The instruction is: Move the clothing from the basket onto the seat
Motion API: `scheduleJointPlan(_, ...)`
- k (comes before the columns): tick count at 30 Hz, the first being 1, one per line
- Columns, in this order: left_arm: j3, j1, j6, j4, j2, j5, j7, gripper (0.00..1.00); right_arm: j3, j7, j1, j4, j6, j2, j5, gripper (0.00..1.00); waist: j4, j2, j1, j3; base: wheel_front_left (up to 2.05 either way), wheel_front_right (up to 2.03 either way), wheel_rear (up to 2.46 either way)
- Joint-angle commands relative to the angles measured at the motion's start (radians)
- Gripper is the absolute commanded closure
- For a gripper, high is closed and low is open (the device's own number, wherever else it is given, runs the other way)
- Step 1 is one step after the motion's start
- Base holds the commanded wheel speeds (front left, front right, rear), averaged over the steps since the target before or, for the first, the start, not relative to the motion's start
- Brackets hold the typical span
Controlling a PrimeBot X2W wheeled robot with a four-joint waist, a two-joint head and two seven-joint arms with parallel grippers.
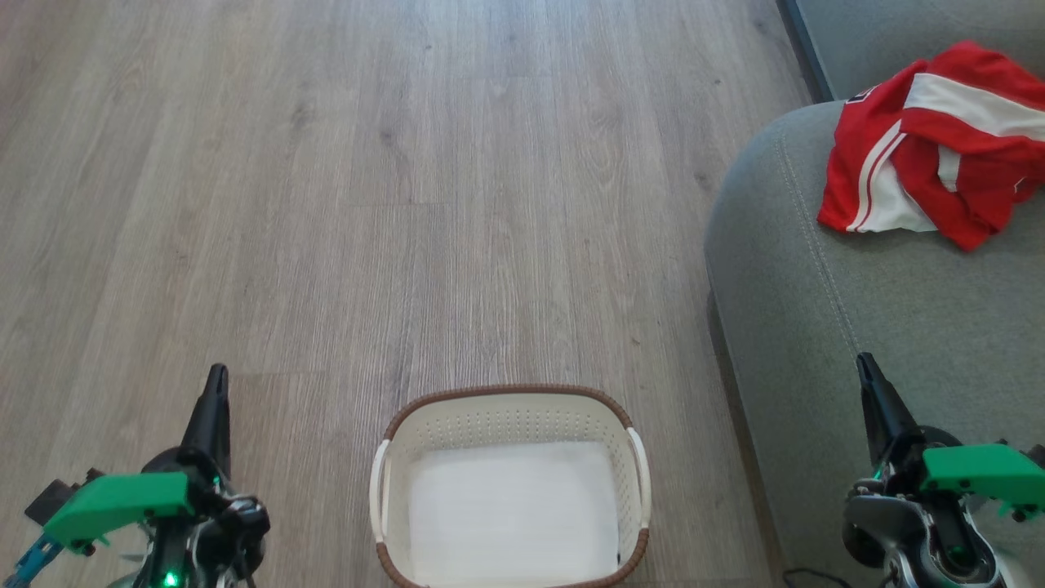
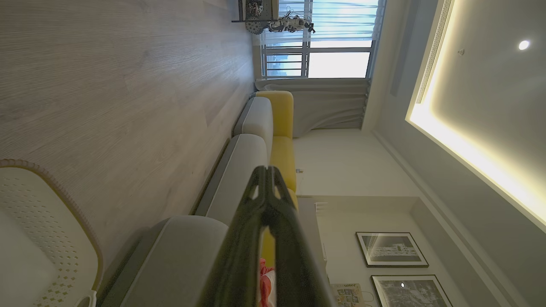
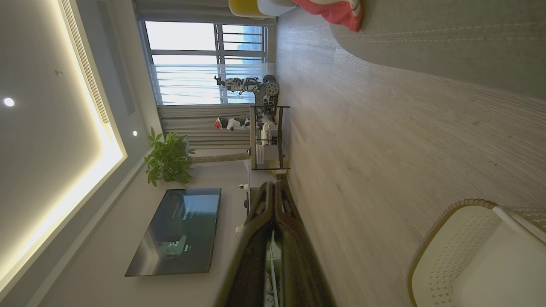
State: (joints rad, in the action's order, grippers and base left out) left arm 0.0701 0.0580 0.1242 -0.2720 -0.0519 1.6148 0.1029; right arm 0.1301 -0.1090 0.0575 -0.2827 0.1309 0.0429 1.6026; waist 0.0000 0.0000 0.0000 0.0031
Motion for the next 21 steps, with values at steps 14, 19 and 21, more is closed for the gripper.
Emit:
scheduleJointPlan(14,0.035,0.049,0.007,0.027,-0.005,0.001,0.004,1.00,-0.016,-0.004,0.051,0.038,0.000,0.007,0.006,1.00,0.000,0.0000,0.0000,0.000,0.00,0.00,0.00)
scheduleJointPlan(19,0.036,0.050,0.007,0.027,-0.004,0.000,0.004,1.00,-0.016,-0.004,0.051,0.038,0.000,0.007,0.006,1.00,0.000,0.0000,0.0000,0.000,0.00,0.00,0.00)
scheduleJointPlan(21,0.036,0.050,0.007,0.027,-0.004,0.000,0.005,1.00,-0.016,-0.004,0.051,0.038,0.000,0.007,0.006,1.00,0.000,0.0000,0.0000,0.000,0.00,0.00,0.00)
